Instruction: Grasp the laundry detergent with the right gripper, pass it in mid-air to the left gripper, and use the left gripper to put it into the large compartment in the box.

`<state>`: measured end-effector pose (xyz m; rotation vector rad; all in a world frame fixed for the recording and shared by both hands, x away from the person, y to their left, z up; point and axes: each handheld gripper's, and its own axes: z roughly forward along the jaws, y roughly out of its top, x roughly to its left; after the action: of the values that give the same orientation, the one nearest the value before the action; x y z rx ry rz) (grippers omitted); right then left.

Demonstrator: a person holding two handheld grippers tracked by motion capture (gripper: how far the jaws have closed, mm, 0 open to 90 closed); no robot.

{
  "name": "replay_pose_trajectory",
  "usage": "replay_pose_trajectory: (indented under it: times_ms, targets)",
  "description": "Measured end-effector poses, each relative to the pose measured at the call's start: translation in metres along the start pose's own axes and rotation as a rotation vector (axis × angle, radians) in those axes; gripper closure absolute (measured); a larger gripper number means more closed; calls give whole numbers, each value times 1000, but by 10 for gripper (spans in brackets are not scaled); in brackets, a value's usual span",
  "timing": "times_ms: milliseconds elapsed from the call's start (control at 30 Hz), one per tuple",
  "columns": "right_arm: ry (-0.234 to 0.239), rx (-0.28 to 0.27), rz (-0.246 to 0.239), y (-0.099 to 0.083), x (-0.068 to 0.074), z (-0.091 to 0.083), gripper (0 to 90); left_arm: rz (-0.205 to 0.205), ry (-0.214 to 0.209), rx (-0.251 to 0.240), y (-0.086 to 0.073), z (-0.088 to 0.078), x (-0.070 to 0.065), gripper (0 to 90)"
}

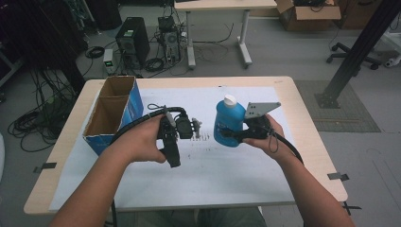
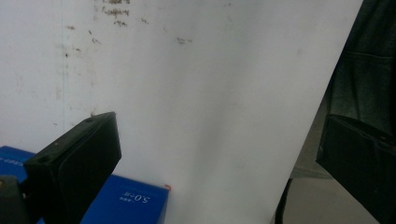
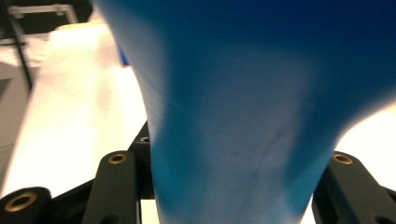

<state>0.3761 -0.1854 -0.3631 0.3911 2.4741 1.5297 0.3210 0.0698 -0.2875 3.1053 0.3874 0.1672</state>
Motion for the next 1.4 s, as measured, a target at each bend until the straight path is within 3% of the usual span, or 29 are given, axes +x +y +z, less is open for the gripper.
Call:
replay_pose_trajectory:
  times_ms: [267,600,833,1400]
  targets:
    - [145,5,-42,-8,8,-3,459,11,-4,-11,1,-10,1,2]
    - [259,30,-92,-14,19,6,457,34,-9,-17,6,-20,-2,2]
    - [300,36,-108,-19,26,14,457,56,-11,-22,9,-25,-3,2]
    - [342,29,-157,-16,46,38,455,102,-28,-21,17,-31,-4,2]
